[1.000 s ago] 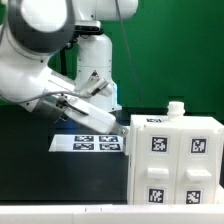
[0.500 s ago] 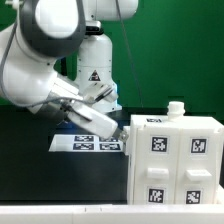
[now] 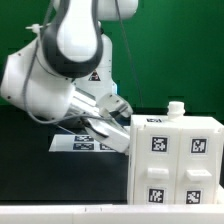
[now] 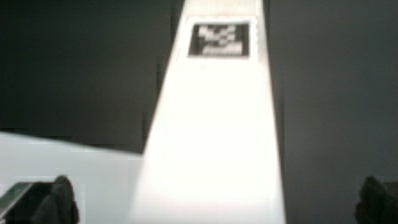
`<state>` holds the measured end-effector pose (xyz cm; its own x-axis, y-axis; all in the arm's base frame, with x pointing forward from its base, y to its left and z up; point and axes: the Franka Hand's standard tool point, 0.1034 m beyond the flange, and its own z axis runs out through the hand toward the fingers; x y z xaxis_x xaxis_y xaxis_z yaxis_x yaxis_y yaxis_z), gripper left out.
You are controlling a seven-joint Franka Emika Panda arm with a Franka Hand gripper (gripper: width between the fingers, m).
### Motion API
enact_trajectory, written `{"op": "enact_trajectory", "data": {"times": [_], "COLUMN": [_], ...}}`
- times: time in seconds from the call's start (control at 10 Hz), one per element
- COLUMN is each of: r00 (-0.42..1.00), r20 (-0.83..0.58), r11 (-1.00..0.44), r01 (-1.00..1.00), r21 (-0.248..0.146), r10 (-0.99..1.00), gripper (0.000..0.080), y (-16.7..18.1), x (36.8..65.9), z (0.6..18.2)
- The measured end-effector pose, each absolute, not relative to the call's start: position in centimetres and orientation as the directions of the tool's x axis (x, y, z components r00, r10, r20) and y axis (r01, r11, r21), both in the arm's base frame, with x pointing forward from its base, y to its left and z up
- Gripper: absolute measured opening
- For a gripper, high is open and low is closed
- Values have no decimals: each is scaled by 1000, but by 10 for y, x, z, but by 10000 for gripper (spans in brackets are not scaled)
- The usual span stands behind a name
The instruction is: Assemble cabinet
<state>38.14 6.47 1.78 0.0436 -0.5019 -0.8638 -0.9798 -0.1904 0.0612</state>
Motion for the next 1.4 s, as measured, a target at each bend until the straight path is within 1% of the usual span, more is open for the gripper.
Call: {"op": "enact_trajectory", "data": {"times": [0.1,0.3,0.4,0.5,0.6,0.7,0.9,1.0,1.1,1.2,1.4], "r00": [46,43,43,42,42,56,105,137,197,210,200], "r20": [-864,-864,-864,-864,-863,-857,-833,-818,-790,-786,-788], "r11": [-190,-186,-185,-185,-182,-170,-144,-158,-199,-211,-208], "r01": [-980,-981,-981,-981,-982,-985,-989,-986,-975,-972,-974], "r21": [59,59,59,59,58,37,-31,-58,-97,-104,-94], "r10": [-501,-502,-502,-503,-503,-511,-543,-559,-580,-581,-583], "gripper": [796,538,538,355,285,285,285,285,285,285,286], "y": [64,63,62,62,61,55,34,23,14,14,14], "x": [381,381,381,381,383,394,420,428,434,432,429], "z": [18,17,17,17,18,25,46,56,72,81,76]}}
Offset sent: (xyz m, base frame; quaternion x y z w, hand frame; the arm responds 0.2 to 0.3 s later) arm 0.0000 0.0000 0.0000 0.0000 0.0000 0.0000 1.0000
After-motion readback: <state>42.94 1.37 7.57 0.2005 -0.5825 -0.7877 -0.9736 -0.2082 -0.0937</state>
